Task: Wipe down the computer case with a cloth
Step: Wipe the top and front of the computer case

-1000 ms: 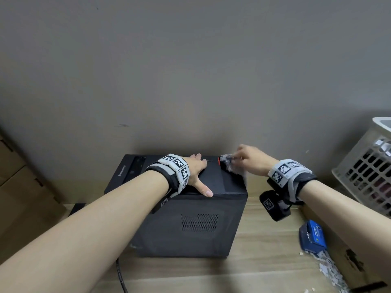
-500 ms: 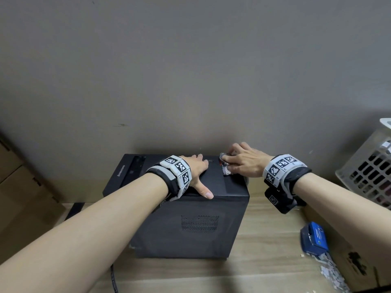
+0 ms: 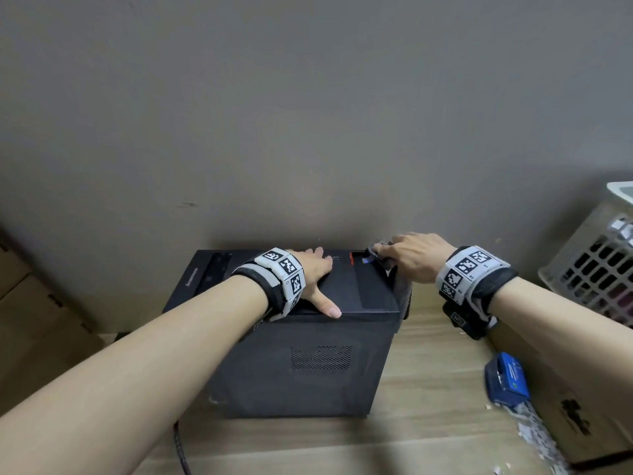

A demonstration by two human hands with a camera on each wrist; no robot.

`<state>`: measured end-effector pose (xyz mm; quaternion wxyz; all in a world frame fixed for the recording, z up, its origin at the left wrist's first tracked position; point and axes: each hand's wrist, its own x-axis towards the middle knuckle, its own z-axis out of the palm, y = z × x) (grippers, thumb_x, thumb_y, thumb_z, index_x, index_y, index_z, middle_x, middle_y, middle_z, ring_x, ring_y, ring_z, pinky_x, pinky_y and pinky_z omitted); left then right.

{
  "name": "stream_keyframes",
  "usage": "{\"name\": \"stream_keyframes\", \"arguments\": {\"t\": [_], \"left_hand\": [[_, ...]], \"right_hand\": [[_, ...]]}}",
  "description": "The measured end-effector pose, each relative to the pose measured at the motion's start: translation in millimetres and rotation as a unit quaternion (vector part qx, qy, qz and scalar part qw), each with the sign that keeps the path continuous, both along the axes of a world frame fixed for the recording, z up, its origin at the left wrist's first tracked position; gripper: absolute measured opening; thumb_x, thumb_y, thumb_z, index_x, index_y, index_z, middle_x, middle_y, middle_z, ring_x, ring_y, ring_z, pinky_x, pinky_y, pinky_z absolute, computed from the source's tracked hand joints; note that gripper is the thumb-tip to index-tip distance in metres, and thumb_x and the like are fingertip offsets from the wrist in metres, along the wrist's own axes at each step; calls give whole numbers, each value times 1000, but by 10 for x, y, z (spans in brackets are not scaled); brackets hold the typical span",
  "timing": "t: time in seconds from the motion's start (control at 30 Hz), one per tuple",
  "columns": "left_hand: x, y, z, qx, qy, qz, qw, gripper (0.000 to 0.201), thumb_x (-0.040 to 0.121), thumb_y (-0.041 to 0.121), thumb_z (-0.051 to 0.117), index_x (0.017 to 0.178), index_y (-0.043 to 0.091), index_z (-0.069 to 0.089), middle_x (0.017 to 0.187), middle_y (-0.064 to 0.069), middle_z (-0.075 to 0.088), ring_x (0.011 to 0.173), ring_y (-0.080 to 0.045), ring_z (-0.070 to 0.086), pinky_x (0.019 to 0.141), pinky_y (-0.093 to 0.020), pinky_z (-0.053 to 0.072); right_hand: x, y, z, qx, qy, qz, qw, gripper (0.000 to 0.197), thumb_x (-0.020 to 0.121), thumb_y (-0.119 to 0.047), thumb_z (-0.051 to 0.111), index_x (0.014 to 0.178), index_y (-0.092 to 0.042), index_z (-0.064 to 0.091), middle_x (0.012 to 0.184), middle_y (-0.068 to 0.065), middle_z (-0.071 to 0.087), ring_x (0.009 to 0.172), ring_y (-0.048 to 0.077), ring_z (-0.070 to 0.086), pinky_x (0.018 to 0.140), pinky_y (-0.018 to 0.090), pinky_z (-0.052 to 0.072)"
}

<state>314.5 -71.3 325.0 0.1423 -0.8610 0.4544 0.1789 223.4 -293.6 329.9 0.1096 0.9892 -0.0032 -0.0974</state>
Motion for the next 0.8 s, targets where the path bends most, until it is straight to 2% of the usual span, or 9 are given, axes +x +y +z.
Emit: {"name": "stream_keyframes", "arguments": {"t": [0.07,0.17,0.27,0.4,0.5,0.57,0.63,0.7,0.8], "left_hand": [[-12,7,2,1,2,1,1000,120,61,85,61,144,5,27,149,-15,30,134,-31,36,103,-52,40],[-29,13,20,4,1,3,1000,121,62,84,61,146,5,24,151,-15,27,136,-31,34,105,-52,39],[-36,24,29,4,4,2,1000,122,64,83,61,150,6,19,155,-15,22,141,-30,28,108,-52,35],[-47,64,21,-1,4,-1,1000,123,66,81,62,152,7,15,157,-14,17,143,-29,24,110,-50,34],[-50,54,17,-10,8,1,1000,120,68,79,62,151,6,17,157,-13,18,144,-27,22,110,-52,33],[-50,34,16,-6,3,0,1000,120,68,79,62,152,6,16,158,-14,16,145,-27,21,111,-52,32],[-55,17,25,3,-3,-3,1000,123,66,80,62,152,6,16,159,-15,16,145,-28,21,111,-51,32],[-52,5,25,10,-6,-1,1000,124,65,81,62,152,5,16,159,-15,17,145,-29,23,111,-50,32],[-38,-16,25,7,-9,2,1000,122,64,83,61,150,6,21,155,-14,23,141,-29,29,107,-51,36]], "right_hand": [[-39,-77,24,30,-5,-12,999,47,96,-16,36,138,-37,37,93,0,44,100,28,52,70,37,39],[-50,-66,15,67,-10,27,997,36,96,-17,39,128,-34,42,94,1,46,99,26,49,71,39,44],[41,106,-68,58,-14,82,995,37,99,-24,39,134,-36,44,100,-3,43,100,19,39,71,36,39],[176,153,-164,4,-40,96,995,38,100,-33,37,137,-38,43,112,3,39,107,23,34,83,38,41],[206,63,-191,63,-5,70,996,37,103,-33,36,139,-40,43,105,1,32,97,21,27,90,40,40],[236,49,-207,133,11,54,990,36,102,-29,41,136,-39,49,102,0,31,96,18,24,96,43,38],[275,56,-189,169,7,62,984,35,98,-20,46,127,-35,60,101,-3,32,95,16,24,98,43,37],[279,57,-137,173,12,95,980,35,92,-11,49,113,-33,68,98,-7,34,94,16,26,93,39,37],[193,42,-74,233,56,122,963,43,91,-2,50,108,-33,74,92,-17,38,91,11,28,84,19,32]]}}
